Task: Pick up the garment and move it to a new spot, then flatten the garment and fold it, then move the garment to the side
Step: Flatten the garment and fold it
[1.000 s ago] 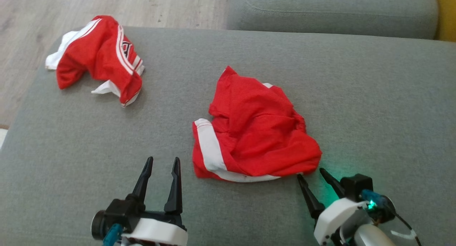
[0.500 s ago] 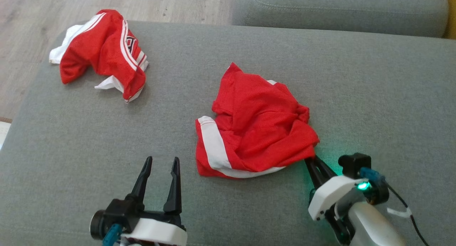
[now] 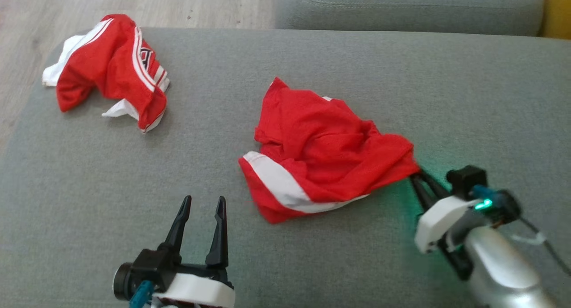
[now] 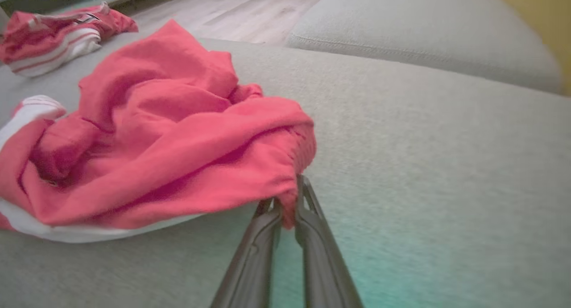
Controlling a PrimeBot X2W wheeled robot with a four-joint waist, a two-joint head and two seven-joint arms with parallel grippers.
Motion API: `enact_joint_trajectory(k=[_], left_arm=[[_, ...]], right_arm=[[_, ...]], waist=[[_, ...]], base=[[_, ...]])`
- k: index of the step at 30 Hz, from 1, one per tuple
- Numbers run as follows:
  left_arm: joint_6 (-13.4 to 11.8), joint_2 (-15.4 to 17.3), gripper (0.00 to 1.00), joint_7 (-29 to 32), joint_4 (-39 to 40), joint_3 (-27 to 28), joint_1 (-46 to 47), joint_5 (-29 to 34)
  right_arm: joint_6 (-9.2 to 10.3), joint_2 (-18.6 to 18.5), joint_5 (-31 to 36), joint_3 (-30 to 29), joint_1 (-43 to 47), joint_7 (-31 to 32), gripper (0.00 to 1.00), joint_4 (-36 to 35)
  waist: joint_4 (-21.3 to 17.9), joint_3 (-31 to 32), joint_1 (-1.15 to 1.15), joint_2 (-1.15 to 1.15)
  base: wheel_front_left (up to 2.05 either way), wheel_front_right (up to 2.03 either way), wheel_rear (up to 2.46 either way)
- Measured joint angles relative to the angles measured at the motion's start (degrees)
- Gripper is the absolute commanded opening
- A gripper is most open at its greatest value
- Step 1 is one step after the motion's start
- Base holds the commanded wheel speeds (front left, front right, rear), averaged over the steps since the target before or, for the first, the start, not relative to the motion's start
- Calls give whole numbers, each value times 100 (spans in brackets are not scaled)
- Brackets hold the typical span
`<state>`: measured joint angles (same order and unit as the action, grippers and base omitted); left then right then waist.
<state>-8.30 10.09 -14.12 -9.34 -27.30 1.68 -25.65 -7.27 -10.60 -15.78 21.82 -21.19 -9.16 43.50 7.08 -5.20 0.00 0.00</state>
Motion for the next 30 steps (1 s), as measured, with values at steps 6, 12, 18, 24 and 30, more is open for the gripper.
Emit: enact_joint_trajectory(k=[6,12,18,24,30], left_arm=[[-33,-1,100,-7,19,20,-4,-1],[-31,-5,100,-8,22,24,-1,-2],[-26,-5,100,-8,12,57,3,-16],[-26,-5,100,-9,-12,101,5,-20],[-22,-5,100,-15,-62,111,-2,-59]], right_arm=[[0,-587,775,-348,298,704,0,-851],[-1,-592,1192,-708,811,1127,78,-1281],[0,-266,1334,-1171,1040,990,100,-1447],[0,-121,1384,-1427,1212,805,100,-1925],[0,141,1384,-1432,1484,765,100,-2689]], waist=[[-175,32,0,0],[-236,7,0,0],[-236,2,0,0],[-261,84,0,0],[-317,251,0,0]], base=[[0,0,0],[0,0,0],[0,0,0],[0,0,0],[0,0,0]])
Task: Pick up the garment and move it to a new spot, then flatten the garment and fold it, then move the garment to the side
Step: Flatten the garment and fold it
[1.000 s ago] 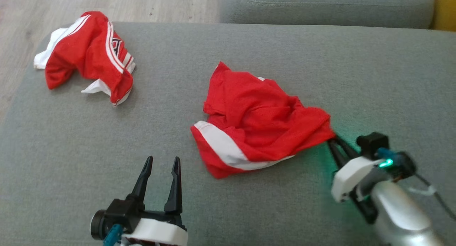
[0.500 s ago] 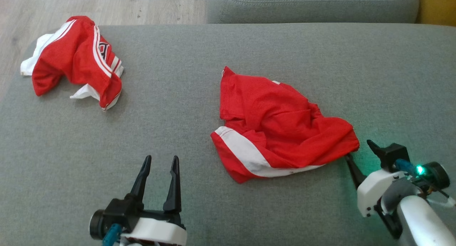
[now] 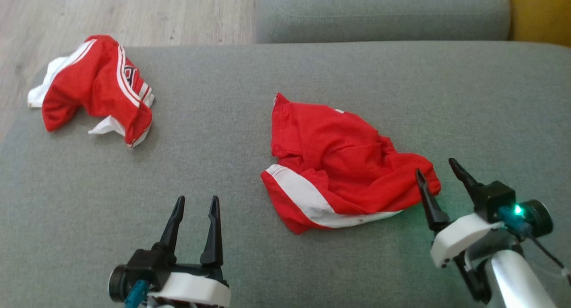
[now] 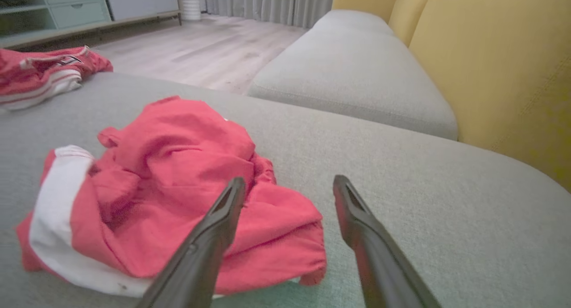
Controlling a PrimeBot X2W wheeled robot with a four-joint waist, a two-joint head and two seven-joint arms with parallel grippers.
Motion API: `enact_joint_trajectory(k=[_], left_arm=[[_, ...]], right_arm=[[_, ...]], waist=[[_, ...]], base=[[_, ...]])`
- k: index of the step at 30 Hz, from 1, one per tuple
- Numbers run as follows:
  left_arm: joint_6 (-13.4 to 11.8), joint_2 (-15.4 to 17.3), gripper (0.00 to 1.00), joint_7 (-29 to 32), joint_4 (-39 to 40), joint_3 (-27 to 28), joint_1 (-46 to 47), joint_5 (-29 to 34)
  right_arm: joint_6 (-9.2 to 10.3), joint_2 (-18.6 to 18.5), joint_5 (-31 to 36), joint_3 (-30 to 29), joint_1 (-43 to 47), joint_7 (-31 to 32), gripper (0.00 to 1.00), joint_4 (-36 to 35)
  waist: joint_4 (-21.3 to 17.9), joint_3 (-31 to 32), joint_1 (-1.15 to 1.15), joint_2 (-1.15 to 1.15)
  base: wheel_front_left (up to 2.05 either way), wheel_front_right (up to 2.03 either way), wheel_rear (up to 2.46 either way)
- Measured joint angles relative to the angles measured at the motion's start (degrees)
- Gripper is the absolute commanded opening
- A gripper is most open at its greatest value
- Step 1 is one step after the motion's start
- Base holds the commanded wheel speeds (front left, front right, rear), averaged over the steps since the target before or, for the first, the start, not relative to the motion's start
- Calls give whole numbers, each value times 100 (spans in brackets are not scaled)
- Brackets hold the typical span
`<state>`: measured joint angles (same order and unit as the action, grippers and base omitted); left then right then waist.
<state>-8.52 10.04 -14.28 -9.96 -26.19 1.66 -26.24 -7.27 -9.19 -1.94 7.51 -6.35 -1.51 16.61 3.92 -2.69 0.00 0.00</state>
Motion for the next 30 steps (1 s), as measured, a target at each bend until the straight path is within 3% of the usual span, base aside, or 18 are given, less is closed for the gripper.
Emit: enact_joint_trajectory(k=[13,30], left_arm=[[46,1,100,-1,-55,-3,-232,-15],[45,9,100,-1,-88,7,-294,-58]], right_arm=[[0,528,-3,2,619,-10,100,-604],[0,633,-271,0,712,-203,100,-625]], waist=[[-52,357,0,0],[-17,391,0,0]], base=[[0,0,0],[0,0,0]])
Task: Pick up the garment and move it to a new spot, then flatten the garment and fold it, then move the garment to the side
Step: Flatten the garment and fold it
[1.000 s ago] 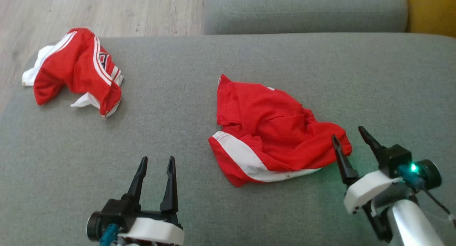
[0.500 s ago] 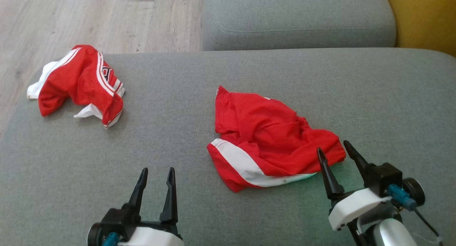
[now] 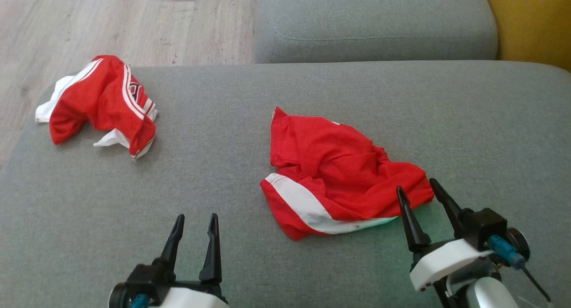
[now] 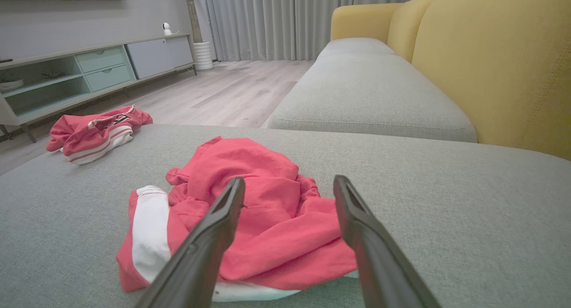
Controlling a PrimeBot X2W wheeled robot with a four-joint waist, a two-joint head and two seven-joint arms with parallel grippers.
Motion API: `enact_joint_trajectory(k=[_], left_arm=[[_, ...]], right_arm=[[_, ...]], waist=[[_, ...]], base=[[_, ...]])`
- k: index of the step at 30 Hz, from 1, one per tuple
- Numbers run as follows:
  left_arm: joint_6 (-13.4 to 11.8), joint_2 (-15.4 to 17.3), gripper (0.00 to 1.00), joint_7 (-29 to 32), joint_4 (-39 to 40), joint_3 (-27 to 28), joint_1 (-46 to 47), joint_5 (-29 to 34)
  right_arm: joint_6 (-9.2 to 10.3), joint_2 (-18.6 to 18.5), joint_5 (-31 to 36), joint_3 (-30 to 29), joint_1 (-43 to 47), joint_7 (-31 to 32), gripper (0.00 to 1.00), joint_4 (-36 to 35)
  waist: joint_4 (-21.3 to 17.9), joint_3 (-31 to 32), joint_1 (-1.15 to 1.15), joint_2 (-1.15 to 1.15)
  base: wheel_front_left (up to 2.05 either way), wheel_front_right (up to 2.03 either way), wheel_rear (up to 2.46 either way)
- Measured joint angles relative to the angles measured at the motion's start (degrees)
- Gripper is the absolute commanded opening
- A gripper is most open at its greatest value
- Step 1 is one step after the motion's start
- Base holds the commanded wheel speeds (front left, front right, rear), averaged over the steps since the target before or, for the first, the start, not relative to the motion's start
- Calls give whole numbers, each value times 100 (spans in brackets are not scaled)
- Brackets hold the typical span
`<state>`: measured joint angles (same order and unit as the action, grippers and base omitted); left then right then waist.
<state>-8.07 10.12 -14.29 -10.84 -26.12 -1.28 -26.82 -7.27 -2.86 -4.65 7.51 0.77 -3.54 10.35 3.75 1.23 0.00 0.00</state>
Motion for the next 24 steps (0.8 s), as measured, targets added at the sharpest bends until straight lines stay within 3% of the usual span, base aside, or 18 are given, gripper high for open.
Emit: enact_joint_trajectory(k=[24], left_arm=[[-58,52,100,0,-32,-7,-6,-62]], right_arm=[[0,3,-293,0,-7,-252,100,223]], waist=[[-28,-27,0,0]], base=[[0,0,0]])
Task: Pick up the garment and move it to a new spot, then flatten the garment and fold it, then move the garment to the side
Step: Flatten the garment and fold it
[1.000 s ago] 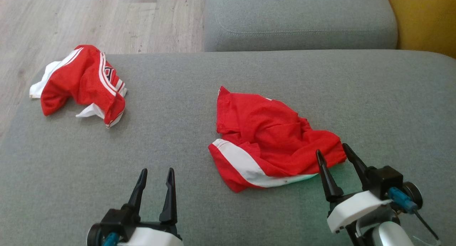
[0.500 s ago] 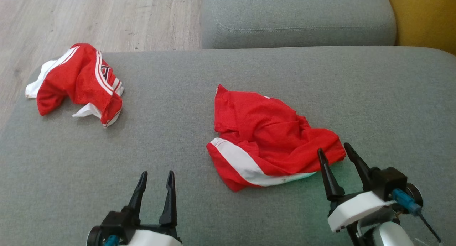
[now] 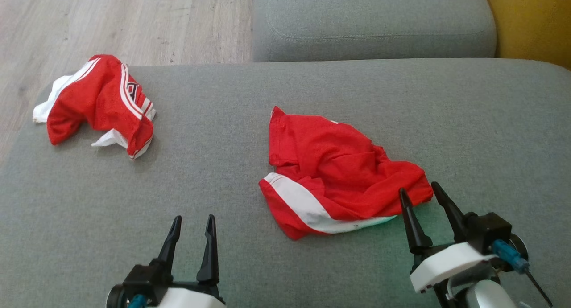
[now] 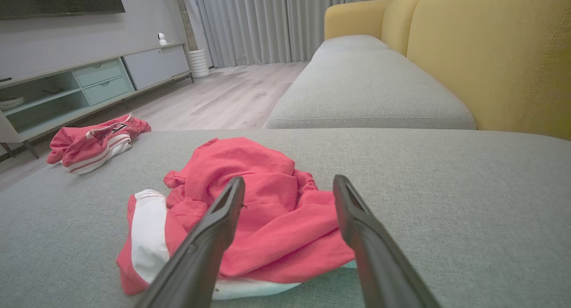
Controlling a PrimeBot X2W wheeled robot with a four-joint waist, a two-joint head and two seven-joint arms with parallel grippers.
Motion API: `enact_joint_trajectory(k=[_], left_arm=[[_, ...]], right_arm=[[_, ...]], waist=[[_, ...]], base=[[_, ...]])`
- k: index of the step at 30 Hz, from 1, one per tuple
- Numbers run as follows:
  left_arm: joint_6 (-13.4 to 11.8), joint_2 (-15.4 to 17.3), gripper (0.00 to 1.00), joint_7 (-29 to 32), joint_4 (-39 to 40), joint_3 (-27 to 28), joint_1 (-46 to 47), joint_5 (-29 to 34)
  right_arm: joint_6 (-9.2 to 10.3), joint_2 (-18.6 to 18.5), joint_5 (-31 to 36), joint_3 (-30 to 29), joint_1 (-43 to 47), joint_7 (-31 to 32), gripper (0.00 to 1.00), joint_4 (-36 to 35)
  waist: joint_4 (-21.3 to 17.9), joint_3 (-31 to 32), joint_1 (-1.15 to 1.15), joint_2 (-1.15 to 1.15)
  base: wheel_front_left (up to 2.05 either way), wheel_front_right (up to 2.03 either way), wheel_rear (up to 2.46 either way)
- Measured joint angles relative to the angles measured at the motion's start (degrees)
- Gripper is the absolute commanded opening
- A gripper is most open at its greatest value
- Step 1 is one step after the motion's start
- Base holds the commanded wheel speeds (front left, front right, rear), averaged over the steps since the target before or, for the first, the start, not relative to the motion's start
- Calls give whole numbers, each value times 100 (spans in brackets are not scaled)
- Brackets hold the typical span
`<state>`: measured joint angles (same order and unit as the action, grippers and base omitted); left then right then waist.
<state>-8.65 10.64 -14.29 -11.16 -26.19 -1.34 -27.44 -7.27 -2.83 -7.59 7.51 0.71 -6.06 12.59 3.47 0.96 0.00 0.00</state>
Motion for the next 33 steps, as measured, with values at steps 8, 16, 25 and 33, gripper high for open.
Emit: enact_joint_trajectory(k=[8,16,25,33], left_arm=[[-16,56,100,208,-73,-44,9,-40],[281,56,100,1496,-294,-509,1324,-13],[566,-287,100,2914,-1120,-853,2580,-93],[635,-278,100,3501,-1448,-901,2954,-210]], right_arm=[[0,1,-8,0,-3,-1,100,9],[0,8,11,-46,-145,1,100,-125],[0,8,67,-22,-421,55,100,-261],[0,8,166,-132,-487,57,100,-296]], waist=[[-12,-56,0,0],[-32,-368,1,0],[-220,-800,2,0],[-383,-1152,2,0]], base=[[0,0,0],[0,0,0],[0,0,0],[0,0,0]])
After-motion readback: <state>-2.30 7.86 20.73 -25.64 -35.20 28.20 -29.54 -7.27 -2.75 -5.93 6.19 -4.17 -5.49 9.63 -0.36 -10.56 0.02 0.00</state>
